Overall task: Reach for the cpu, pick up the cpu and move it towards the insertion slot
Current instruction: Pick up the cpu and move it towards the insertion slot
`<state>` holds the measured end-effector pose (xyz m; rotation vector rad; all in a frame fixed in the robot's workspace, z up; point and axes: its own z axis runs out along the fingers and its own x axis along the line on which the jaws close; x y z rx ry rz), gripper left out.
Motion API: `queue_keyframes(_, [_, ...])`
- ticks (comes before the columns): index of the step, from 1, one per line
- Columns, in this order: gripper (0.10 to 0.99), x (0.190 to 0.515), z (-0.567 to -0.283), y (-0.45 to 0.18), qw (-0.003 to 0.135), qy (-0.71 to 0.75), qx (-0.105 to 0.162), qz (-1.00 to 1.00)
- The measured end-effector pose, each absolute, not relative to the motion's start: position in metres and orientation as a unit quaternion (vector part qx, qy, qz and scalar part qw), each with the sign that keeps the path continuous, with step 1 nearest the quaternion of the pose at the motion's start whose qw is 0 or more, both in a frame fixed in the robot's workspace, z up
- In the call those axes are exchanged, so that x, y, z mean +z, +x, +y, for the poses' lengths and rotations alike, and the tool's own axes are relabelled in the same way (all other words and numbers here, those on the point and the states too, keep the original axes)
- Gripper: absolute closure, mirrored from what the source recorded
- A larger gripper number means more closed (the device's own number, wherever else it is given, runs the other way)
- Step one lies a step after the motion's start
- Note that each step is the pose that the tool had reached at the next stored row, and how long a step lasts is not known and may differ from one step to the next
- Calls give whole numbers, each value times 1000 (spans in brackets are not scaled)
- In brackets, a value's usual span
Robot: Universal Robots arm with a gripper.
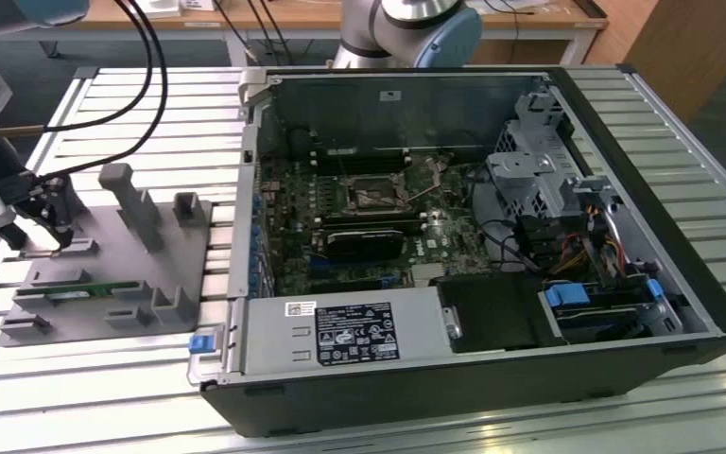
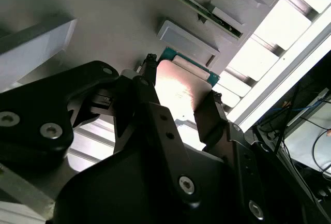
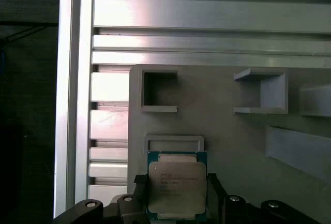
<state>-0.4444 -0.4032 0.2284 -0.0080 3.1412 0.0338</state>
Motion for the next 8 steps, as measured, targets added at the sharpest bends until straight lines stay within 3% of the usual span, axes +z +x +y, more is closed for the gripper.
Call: queue_keyframes(8, [545, 236, -403, -444, 0, -3, 10, 1000])
